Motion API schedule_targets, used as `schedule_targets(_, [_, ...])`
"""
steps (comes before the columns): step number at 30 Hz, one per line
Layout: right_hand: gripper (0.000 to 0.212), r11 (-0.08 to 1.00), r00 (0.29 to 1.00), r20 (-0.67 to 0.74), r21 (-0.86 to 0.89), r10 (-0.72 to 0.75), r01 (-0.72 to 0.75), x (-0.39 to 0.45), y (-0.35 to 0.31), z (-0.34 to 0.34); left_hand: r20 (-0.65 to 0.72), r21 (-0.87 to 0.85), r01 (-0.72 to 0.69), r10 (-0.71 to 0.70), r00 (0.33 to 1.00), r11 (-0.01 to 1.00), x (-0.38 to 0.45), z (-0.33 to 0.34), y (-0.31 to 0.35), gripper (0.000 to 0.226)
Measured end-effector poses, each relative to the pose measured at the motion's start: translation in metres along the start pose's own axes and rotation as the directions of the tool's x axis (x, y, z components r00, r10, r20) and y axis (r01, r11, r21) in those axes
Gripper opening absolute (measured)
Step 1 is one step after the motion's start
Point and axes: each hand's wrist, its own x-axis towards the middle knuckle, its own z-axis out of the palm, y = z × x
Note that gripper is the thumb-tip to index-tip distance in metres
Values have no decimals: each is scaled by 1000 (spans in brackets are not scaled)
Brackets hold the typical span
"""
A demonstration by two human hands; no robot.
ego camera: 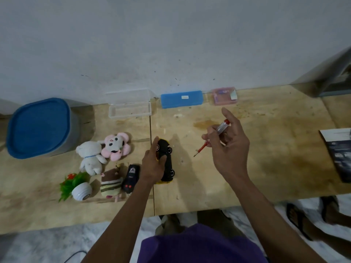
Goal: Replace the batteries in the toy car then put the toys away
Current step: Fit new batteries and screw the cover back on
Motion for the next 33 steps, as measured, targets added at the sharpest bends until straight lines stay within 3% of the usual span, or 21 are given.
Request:
schedule_targets(4, [51, 999, 998, 49, -15, 35, -34, 16, 15, -18, -56, 111, 74, -68, 996, 991, 15, 20, 7, 74])
schedule_targets(10, [50, 998, 994, 98, -34, 56, -53, 35, 27, -38, -160, 277, 104, -60, 985, 955, 16, 41, 19, 69])
schedule_targets(14, [51, 997, 991, 128, -67, 39, -30, 44, 31, -47, -255, 232, 124, -63, 965, 965, 18, 57, 22, 63])
schedule_targets(19, [51, 996, 989, 141, -81, 51, -40, 49, 35, -56, -169, 87, 96, -80, 982, 992, 24, 79, 29, 63])
schedule_targets(26, [51, 995, 985, 165, -89, 52, -37, 48, 39, -55, -222, 383, 263, -188, 957, 886, 17, 95, 27, 67])
schedule_targets(33, [51, 994, 972, 216, -90, 86, -68, 42, 47, -48, -206, 401, 247, -176, 963, 882, 16, 91, 13, 59])
